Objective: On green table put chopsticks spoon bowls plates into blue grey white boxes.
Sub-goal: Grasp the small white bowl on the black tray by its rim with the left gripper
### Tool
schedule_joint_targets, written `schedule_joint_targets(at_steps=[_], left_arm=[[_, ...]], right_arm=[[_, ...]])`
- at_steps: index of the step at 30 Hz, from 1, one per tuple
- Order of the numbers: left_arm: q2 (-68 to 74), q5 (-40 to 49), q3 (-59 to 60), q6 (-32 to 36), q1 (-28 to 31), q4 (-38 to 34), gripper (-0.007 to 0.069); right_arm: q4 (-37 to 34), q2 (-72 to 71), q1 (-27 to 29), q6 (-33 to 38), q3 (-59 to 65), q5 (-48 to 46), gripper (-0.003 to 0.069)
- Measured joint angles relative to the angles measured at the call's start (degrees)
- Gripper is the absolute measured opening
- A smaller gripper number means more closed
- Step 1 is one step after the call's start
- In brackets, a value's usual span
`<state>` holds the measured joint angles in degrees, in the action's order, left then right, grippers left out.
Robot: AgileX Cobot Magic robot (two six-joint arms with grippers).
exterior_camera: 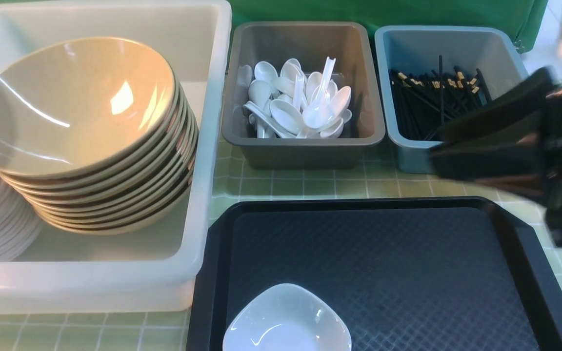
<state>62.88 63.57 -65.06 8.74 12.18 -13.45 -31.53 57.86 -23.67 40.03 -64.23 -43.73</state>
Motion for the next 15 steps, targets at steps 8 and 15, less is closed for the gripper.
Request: schedule_joint_targets(at_steps=[8, 15], left_arm=[[1.8, 0.1, 0.0, 8.4, -29.4, -2.4, 0.0552], [14.3, -0.6, -3.5, 11.6, -43.7, -0.9, 0.0534]], right_arm=[[-2.0, -6.8, 1.5, -1.4, -0.3, -1.2, 0.0236], [-4.8, -9.8, 1.5, -0.6, -0.3, -6.5, 0.0236]])
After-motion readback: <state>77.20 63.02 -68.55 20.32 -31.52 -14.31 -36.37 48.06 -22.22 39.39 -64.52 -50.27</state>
